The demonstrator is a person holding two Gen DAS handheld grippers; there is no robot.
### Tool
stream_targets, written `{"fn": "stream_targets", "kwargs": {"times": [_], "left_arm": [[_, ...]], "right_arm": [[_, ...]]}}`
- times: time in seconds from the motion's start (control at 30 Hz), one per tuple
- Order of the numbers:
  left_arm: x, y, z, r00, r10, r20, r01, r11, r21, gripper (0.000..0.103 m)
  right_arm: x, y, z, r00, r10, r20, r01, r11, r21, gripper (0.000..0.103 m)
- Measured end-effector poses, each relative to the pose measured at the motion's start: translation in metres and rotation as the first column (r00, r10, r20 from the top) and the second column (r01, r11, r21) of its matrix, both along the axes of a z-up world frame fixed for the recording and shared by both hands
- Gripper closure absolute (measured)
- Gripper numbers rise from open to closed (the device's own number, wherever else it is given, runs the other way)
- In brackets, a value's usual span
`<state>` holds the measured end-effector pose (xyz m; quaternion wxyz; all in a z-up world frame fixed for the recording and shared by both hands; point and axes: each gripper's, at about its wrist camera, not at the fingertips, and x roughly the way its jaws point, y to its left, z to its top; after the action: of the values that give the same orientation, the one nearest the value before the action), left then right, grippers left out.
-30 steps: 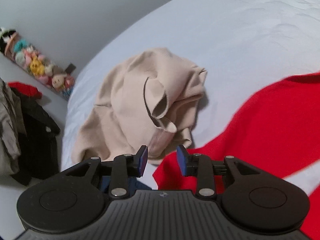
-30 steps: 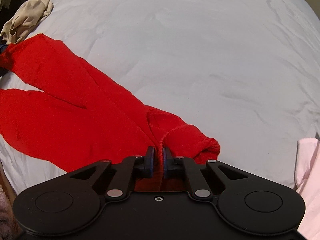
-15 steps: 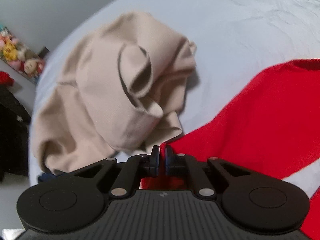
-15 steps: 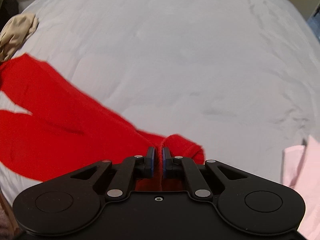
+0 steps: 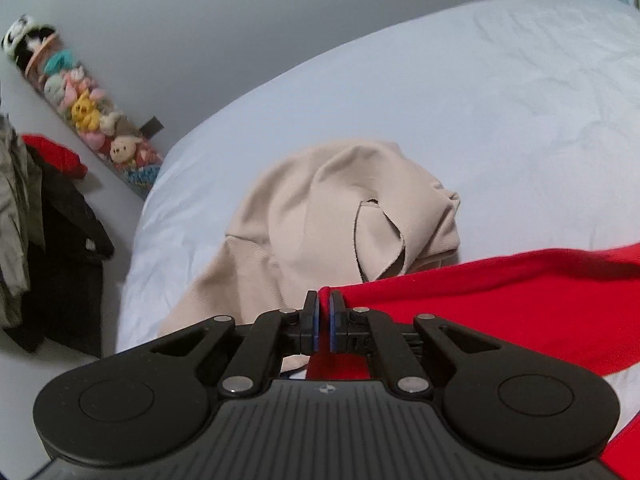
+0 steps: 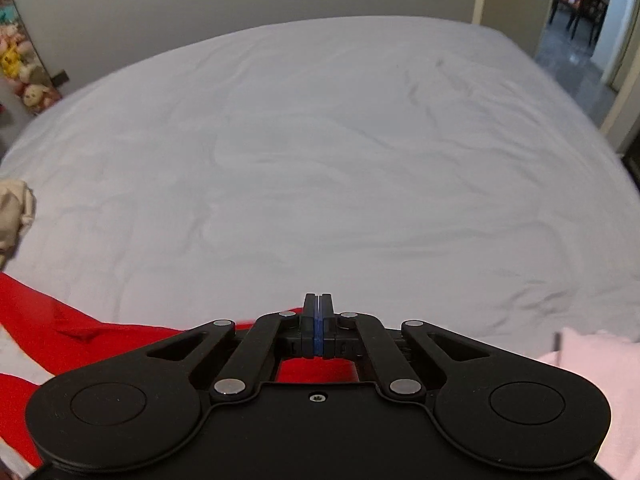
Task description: Fold clothes
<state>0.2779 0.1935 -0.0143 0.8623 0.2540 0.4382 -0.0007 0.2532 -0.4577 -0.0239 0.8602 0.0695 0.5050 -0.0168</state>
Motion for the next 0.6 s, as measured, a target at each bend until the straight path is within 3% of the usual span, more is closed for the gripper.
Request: {"fn": "stream_targets", "kwargs": {"times": [0.2,0.27,0.33,0.47,0.53,0.6], "left_arm": [[0.005,0.004,-0.011,0.999,0.028,-0.035,-0.028,1.000,0.010,0.099],[0.005,0.005,-0.014,0.999,0.027,-0.043,-0.026,1.000,0.015,0.099],[0.004,0.007,-0.015,0.998,0.024,-0.056,-0.023,0.999,0.031,0.099],[0.003,0.010,-0.019,0.997,0.031,-0.067,-0.027,0.998,0.060,0.099],[0.005,0.013,-0.020,0.997,0.043,-0.070,-0.039,0.998,0.050,0.099],[0.005,0.014,-0.022,0.996,0.048,-0.076,-0.045,0.998,0.052,0.099]], "right_arm": [[0.027,-0.003,-0.029,0.996,-0.027,-0.084,0.031,0.998,0.053,0.090],[0.039,-0.004,-0.048,0.990,-0.036,-0.135,0.048,0.995,0.091,0.074],[0.049,-0.002,-0.066,0.985,-0.040,-0.165,0.051,0.997,0.062,0.068],[0.060,-0.010,-0.092,0.973,-0.067,-0.220,0.081,0.995,0.057,0.063],[0.061,-0.015,-0.104,0.965,-0.070,-0.253,0.110,0.983,0.147,0.063],[0.056,-0.008,-0.104,0.971,-0.036,-0.235,0.074,0.985,0.157,0.075]]}}
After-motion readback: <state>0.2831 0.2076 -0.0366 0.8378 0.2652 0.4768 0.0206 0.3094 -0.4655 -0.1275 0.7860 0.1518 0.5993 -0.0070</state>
